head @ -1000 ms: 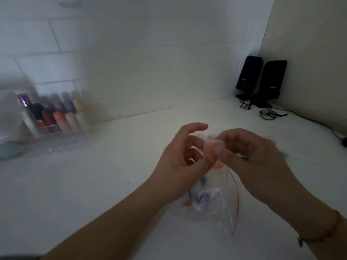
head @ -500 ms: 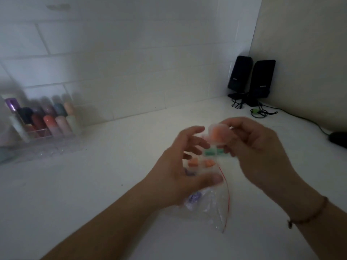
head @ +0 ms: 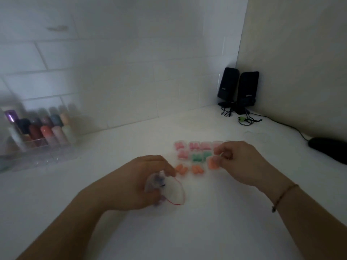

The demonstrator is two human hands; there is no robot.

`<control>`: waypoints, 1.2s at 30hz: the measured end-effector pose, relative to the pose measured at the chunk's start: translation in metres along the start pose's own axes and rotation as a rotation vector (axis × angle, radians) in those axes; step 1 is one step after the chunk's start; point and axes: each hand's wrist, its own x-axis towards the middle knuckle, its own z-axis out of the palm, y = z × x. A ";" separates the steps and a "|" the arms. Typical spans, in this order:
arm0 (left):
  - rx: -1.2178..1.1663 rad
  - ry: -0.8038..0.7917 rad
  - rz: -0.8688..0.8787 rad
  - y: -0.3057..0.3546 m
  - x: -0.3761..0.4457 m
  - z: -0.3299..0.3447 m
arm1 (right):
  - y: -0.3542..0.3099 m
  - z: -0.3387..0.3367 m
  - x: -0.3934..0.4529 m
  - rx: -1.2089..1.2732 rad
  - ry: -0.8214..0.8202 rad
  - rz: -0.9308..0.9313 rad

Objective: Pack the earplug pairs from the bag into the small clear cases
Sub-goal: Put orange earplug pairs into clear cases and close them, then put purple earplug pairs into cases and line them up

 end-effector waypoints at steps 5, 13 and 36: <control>0.110 -0.046 -0.159 -0.011 -0.010 -0.019 | 0.003 0.004 0.001 0.017 0.032 0.074; 0.191 0.030 -0.137 0.015 0.023 -0.018 | 0.001 0.010 0.001 -0.090 0.013 0.014; -0.015 0.279 -0.224 0.104 0.221 0.119 | 0.083 -0.057 0.021 -0.248 0.324 0.474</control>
